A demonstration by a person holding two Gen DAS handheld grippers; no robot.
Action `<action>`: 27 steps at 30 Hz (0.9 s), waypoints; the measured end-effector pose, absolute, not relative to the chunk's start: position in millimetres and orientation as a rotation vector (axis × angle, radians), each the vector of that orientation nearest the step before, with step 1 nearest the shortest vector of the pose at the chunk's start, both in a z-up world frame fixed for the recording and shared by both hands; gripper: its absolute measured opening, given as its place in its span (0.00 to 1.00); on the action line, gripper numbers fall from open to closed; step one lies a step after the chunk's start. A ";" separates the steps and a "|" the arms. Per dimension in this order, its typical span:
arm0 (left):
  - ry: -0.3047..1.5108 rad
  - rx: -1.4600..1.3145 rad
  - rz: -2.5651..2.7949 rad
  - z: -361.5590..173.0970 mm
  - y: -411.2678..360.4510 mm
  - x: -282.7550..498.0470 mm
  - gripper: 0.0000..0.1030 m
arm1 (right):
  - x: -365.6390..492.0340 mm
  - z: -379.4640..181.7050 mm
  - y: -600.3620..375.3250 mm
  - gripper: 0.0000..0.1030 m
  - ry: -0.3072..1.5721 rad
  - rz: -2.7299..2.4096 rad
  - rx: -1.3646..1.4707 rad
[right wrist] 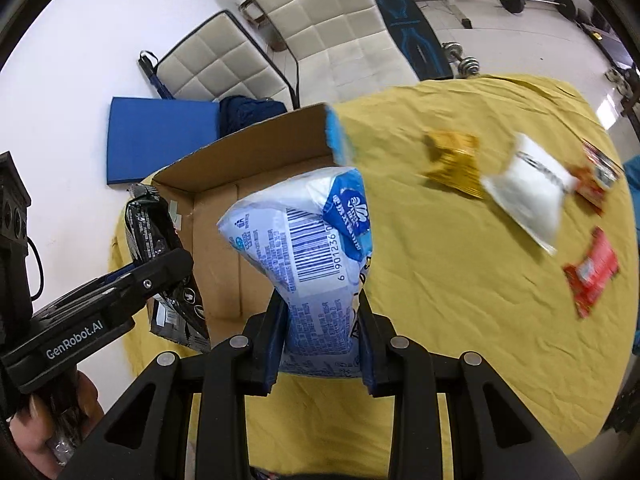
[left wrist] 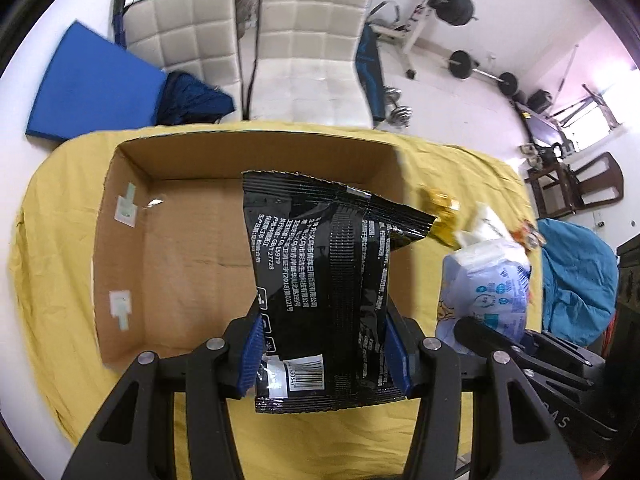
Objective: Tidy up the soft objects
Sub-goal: 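Carry both packets over the cardboard box with both tools, then lower both packets into the box and open both tools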
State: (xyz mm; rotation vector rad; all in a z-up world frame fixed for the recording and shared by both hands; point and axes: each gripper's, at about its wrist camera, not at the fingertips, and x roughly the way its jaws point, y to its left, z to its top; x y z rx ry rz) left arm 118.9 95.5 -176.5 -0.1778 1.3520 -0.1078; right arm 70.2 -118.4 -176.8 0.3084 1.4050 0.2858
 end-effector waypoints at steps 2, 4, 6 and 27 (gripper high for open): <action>1.390 -0.185 -0.103 -191.4 115.3 136.6 0.48 | 87.2 -184.3 -99.1 0.32 1.418 0.282 0.291; 1.426 -0.199 -0.099 -208.5 131.1 154.3 0.48 | 109.6 -196.8 -78.8 0.32 1.434 0.272 0.275; 1.457 -0.217 -0.106 -226.1 140.1 169.2 0.48 | 126.6 -210.3 -59.7 0.32 1.451 0.262 0.266; 1.666 -0.348 -0.294 -336.3 140.0 235.5 0.50 | 199.0 -324.3 -2.6 0.37 1.582 0.198 0.159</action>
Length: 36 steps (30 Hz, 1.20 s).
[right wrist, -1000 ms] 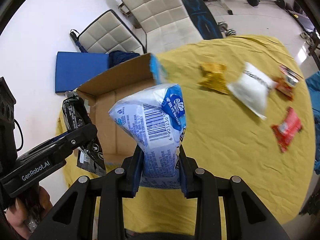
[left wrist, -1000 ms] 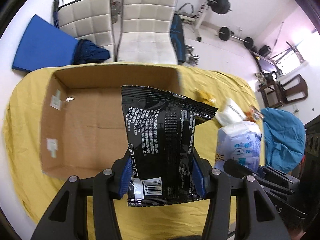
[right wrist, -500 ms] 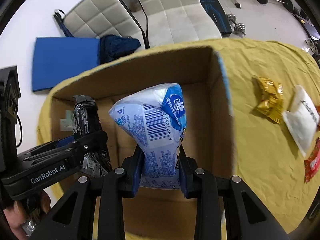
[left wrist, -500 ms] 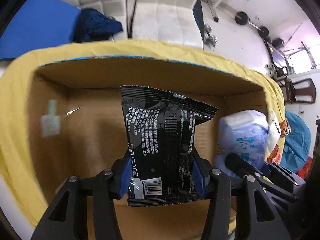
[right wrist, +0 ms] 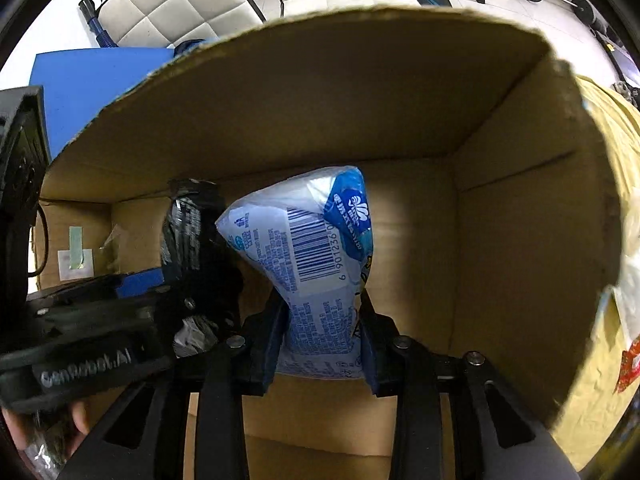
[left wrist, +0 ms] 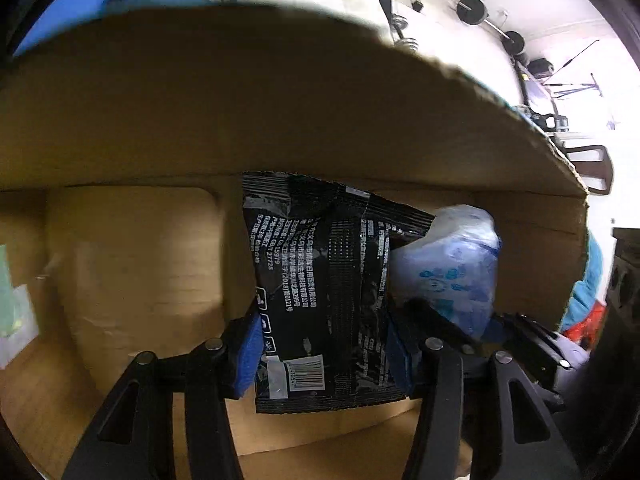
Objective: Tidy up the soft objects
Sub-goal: 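Lower both packets into the box and open both tools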
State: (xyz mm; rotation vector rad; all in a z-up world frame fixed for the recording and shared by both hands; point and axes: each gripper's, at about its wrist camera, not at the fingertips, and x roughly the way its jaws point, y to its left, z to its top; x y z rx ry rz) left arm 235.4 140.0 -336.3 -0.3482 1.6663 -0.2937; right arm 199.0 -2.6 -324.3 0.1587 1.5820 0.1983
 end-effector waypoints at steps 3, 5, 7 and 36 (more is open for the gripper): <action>1.669 -0.326 -0.263 -334.2 140.2 235.2 0.50 | 200.0 -327.2 -3.1 0.42 1.588 0.200 0.173; 1.676 -0.313 -0.241 -329.6 137.8 233.4 0.51 | 200.0 -326.4 -4.1 0.47 1.587 0.193 0.162; 1.672 -0.293 -0.231 -323.8 135.8 232.0 0.53 | 198.6 -323.8 -4.5 0.50 1.581 0.187 0.143; 1.370 -0.085 -0.029 -244.3 150.7 112.2 0.97 | 119.6 -248.8 -7.6 0.95 1.485 0.156 0.004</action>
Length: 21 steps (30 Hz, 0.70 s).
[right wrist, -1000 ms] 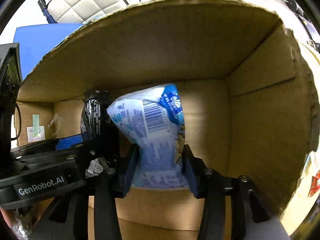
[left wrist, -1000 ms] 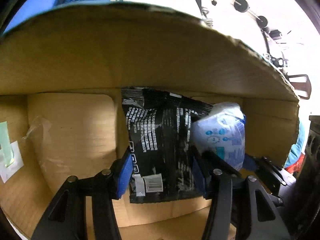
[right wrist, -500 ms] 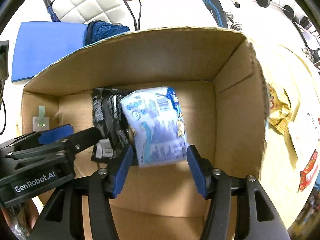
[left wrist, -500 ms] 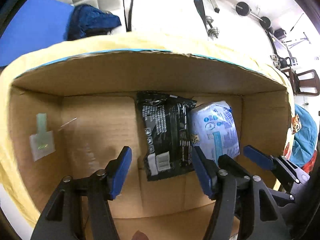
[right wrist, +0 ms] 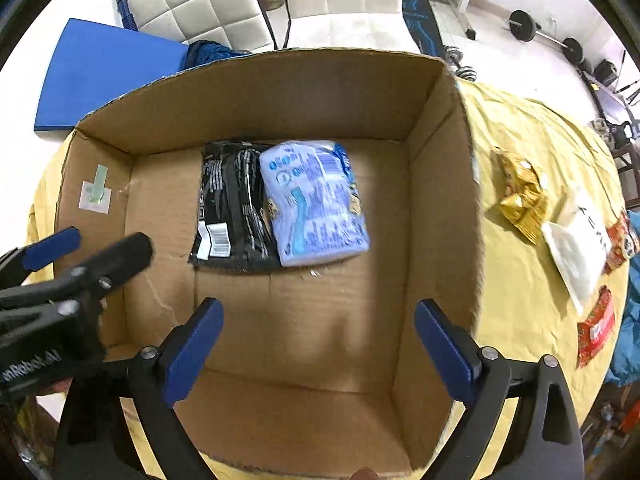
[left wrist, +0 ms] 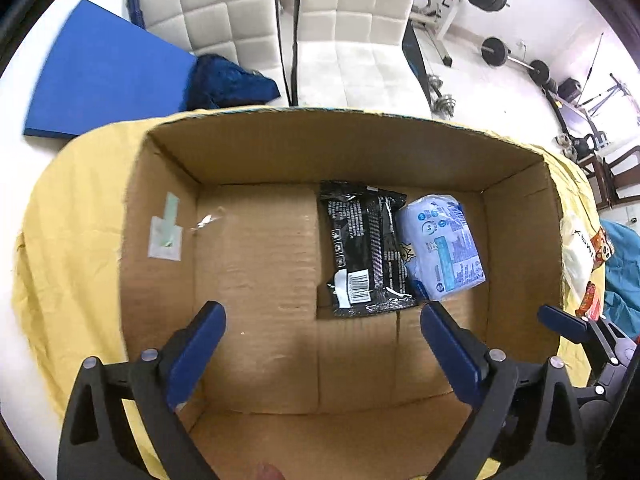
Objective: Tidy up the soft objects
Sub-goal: 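Lower both packets into the box and open both tools, then grasp the white NMRX packet with the left tool while the right tool grasps the red packet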
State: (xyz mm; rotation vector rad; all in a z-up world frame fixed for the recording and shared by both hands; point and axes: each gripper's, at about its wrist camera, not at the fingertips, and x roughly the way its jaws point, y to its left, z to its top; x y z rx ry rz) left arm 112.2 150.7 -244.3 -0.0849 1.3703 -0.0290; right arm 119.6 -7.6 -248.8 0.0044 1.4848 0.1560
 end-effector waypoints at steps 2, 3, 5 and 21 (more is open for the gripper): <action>1.347 -0.070 -0.020 -241.0 153.3 111.2 0.97 | 116.4 -246.1 -6.9 0.95 1.479 0.153 0.007; 1.336 -0.068 -0.018 -236.3 153.7 108.9 0.97 | 112.6 -242.1 -6.8 0.95 1.469 0.149 0.002; 1.317 -0.057 -0.016 -228.5 152.5 101.9 0.97 | 105.7 -234.7 -8.1 0.95 1.450 0.146 -0.011; 1.195 -0.071 0.004 -162.1 142.1 19.8 0.97 | 20.2 -168.1 -23.1 0.95 1.331 0.166 0.026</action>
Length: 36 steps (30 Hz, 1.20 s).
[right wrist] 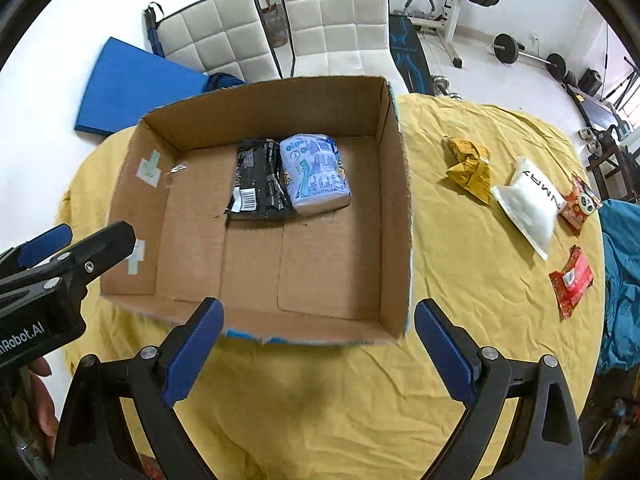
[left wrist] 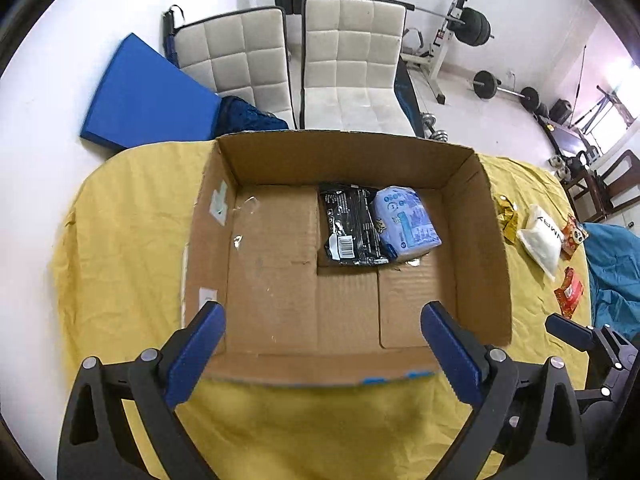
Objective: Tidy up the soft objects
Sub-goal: 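Grasp the white NMRX packet with the left tool while the right tool grasps the red packet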
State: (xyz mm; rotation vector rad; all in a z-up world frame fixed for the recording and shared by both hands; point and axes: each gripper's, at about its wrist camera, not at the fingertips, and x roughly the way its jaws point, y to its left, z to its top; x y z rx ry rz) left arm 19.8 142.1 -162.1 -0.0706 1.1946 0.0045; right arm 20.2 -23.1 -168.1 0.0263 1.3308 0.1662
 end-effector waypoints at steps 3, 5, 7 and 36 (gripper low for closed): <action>1.174 -0.075 0.012 -150.7 138.4 5.9 0.97 | 10.4 -155.9 -27.8 0.95 1.320 0.191 0.047; 1.170 -0.084 0.015 -144.0 135.2 -1.4 0.97 | 4.8 -146.5 -31.8 0.95 1.306 0.210 0.058; 1.160 -0.092 0.019 -135.5 130.6 -7.0 0.97 | 1.9 -139.7 -36.4 0.95 1.297 0.224 0.068; 1.421 0.208 -0.329 -233.5 -230.2 124.4 0.97 | 53.7 -307.9 -457.5 0.95 1.531 -0.318 0.721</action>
